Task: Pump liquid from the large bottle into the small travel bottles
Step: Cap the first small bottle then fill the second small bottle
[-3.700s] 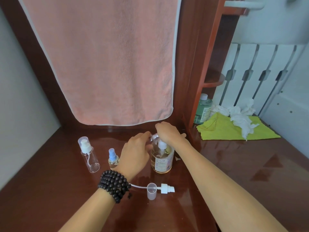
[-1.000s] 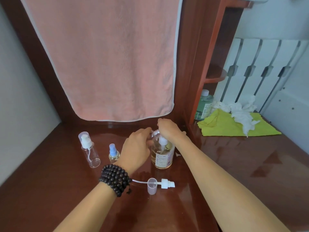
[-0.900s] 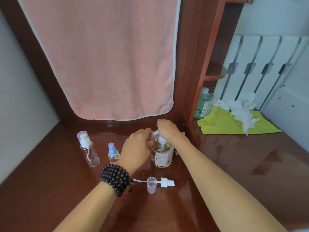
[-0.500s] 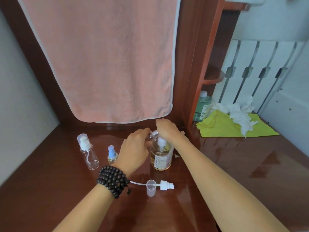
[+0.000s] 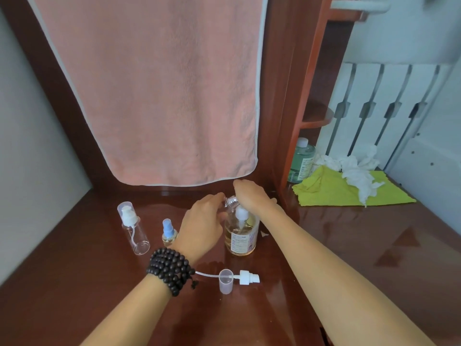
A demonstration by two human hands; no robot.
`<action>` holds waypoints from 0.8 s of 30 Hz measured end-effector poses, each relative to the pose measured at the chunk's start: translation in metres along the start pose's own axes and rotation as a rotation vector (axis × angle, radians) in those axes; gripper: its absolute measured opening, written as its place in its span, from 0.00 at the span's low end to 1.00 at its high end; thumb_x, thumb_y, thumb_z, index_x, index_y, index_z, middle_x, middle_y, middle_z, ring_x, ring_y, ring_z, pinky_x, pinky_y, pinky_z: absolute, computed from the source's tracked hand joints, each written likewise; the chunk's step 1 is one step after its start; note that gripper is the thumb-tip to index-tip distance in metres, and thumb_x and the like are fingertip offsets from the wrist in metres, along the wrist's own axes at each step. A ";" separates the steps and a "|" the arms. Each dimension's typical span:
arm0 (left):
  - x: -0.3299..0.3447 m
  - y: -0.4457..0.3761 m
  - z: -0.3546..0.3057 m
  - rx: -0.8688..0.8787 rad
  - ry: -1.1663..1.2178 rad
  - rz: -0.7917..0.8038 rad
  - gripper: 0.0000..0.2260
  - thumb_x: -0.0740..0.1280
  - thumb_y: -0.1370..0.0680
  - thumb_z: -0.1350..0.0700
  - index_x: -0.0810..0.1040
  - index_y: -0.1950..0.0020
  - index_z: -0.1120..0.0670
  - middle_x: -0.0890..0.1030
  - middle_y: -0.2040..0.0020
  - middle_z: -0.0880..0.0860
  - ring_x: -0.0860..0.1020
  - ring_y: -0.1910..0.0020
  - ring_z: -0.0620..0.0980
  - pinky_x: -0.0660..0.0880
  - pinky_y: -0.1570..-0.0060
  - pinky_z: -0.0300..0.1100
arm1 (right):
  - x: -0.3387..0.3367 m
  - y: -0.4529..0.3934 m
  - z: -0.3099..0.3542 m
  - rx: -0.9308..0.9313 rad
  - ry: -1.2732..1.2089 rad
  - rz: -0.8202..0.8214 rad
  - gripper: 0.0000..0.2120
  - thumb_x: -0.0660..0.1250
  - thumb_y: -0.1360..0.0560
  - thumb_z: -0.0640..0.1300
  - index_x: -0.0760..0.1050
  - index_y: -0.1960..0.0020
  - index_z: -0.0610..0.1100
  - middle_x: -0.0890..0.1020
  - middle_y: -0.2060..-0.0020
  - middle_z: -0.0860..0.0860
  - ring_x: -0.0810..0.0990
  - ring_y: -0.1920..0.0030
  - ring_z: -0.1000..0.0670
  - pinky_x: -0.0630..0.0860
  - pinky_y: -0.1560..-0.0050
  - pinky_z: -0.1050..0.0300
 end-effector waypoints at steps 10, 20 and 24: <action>0.004 0.002 0.001 0.001 -0.070 0.039 0.09 0.66 0.24 0.61 0.74 0.45 0.53 0.78 0.53 0.50 0.78 0.54 0.55 0.76 0.56 0.56 | -0.002 0.010 -0.009 0.101 -0.014 -0.012 0.20 0.46 0.19 0.47 0.73 0.37 0.44 0.76 0.35 0.46 0.71 0.33 0.42 0.56 0.31 0.36; 0.010 0.002 0.003 -0.015 -0.040 0.028 0.08 0.65 0.24 0.62 0.74 0.46 0.55 0.78 0.55 0.51 0.78 0.55 0.56 0.76 0.56 0.56 | 0.032 -0.047 -0.020 0.051 -0.006 0.054 0.22 0.44 0.33 0.49 0.72 0.51 0.45 0.79 0.44 0.44 0.76 0.42 0.40 0.68 0.31 0.33; 0.013 0.004 0.006 -0.039 -0.049 0.041 0.09 0.65 0.23 0.61 0.74 0.44 0.54 0.79 0.52 0.52 0.78 0.53 0.56 0.76 0.54 0.55 | 0.016 -0.007 -0.009 0.071 0.001 0.034 0.19 0.47 0.26 0.48 0.74 0.47 0.45 0.78 0.43 0.45 0.75 0.40 0.42 0.63 0.30 0.37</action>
Point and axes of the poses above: each hand's wrist, its own y-axis away from the middle knuckle, its own x-axis out of the palm, z = x × y, the point moved 9 cm from there along -y, towards the middle knuckle
